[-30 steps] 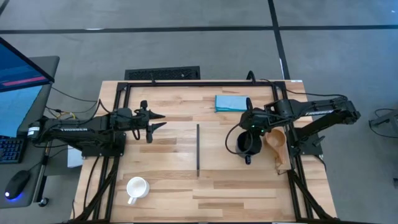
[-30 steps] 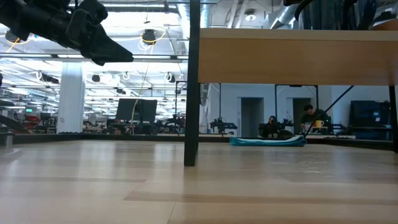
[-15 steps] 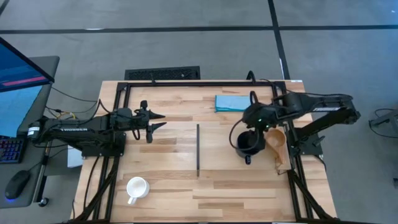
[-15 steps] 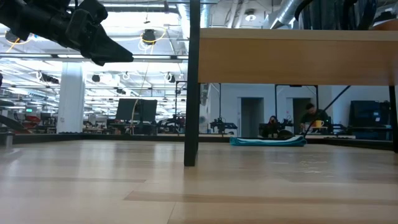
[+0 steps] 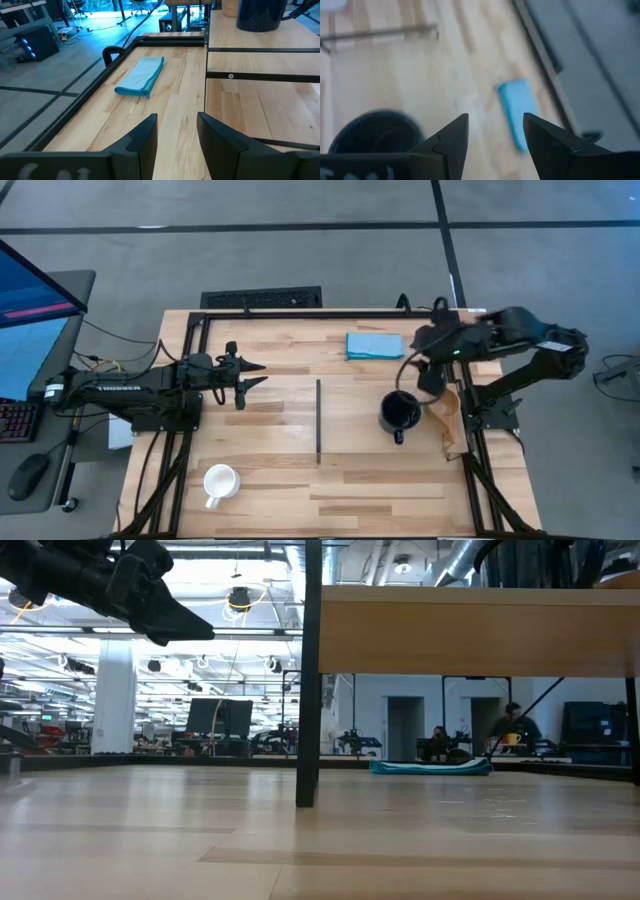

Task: Stack small to large cups/mugs on shelf
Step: Put the white mug on the shelf

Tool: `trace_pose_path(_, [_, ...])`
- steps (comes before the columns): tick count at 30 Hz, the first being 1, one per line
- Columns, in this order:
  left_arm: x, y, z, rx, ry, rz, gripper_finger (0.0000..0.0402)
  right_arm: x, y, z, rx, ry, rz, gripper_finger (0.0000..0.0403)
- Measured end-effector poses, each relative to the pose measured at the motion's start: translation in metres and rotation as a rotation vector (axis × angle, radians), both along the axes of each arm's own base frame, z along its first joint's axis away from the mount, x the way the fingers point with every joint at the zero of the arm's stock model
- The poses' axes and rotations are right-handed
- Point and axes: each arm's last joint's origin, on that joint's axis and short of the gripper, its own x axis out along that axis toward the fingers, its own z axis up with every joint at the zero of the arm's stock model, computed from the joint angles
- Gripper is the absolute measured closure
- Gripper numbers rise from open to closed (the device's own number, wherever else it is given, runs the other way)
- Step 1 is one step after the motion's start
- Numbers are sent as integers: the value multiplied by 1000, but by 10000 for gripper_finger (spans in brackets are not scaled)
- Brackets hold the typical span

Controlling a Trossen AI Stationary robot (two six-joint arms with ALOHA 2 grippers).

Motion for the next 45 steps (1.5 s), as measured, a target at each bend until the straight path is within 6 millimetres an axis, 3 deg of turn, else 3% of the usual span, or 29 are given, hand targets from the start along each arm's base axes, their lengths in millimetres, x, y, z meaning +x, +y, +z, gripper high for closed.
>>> trace_pose_path(8, [0,0,0,-2,-5,-5,271,-51,-7,30,-132,-358,106,193])
trace_pose_path(11, [0,0,0,-2,-5,-5,271,-75,-10,24,-137,-429,105,193])
trace_pose_path(17, [0,0,0,-2,-5,-5,271,-96,-12,-19,-170,-567,119,193])
trace_pose_path(23, [0,0,0,-2,-5,-5,271,-109,-18,-68,-357,-711,29,193])
trace_pose_path(31, [0,0,0,-30,-13,2,271,-127,-25,-113,-447,-862,-88,193])
trace_pose_path(35, [0,0,0,-30,-13,2,271,-134,-28,-128,-476,-881,-173,193])
trace_pose_path(45, [0,0,0,-29,-13,3,271,-144,-34,-146,-607,-925,-392,193])
